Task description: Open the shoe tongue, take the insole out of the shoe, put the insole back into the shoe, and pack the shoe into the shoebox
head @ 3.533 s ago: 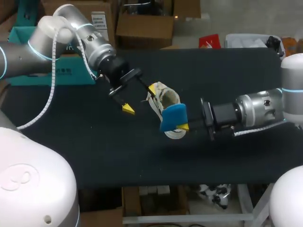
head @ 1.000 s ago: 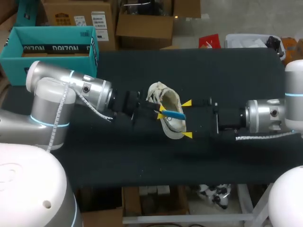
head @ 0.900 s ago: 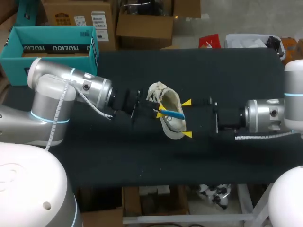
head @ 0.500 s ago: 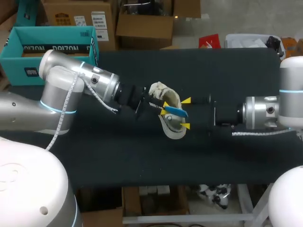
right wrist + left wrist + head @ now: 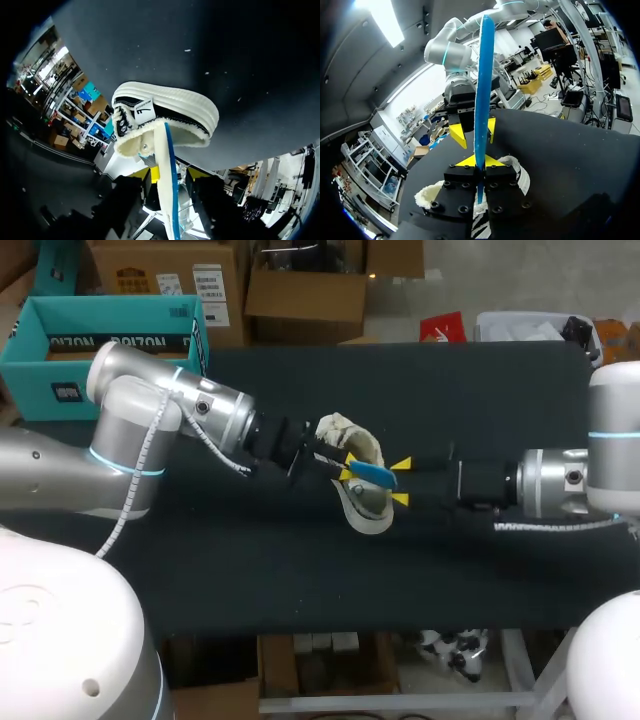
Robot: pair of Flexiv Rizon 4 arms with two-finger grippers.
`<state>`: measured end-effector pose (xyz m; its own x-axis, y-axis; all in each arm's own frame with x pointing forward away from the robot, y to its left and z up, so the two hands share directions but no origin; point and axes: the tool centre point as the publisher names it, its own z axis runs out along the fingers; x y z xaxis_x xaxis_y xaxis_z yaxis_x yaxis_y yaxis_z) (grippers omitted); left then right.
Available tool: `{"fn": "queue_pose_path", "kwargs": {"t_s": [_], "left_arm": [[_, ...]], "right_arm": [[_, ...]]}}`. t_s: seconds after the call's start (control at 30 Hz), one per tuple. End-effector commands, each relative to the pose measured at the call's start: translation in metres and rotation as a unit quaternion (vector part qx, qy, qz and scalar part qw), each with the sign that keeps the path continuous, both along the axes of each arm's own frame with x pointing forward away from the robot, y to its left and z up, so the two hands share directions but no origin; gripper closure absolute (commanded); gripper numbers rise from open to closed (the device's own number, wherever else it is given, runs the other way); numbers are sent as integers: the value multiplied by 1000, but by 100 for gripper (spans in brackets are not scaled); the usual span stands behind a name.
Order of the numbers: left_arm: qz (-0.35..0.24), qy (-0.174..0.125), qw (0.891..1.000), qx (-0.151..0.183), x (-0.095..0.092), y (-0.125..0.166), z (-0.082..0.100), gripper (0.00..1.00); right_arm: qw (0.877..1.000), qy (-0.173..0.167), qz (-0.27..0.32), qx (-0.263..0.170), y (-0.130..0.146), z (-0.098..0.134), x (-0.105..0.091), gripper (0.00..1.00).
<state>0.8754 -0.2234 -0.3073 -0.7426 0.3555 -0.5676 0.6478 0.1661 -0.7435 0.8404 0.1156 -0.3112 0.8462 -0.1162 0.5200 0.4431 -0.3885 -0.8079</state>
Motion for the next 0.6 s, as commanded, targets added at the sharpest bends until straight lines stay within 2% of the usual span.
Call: {"fn": "queue_pose_path", "kwargs": {"t_s": [0.03, 0.17, 0.3, 0.37, 0.43, 0.6], "left_arm": [[1, 0, 1000, 3, 1, -3, -2, 100], [1, 2, 1000, 7, 3, -4, -4, 100], [2, 2, 1000, 9, 4, -3, -6, 100], [4, 2, 1000, 10, 4, -2, -7, 100], [5, 2, 1000, 12, 6, -2, -9, 100], [9, 2, 1000, 16, 11, 0, -11, 100]], "right_arm": [[1000, -6, -1, 8, -3, -4, 0, 56], [1000, -13, 2, 12, -2, -4, 5, 56], [1000, -16, 7, 1, 6, -2, 8, 62], [1000, -17, 8, -5, 11, -2, 10, 69], [1000, -16, 9, -9, 14, -3, 11, 100], [1000, -17, 3, -26, 20, -7, 17, 100]]}}
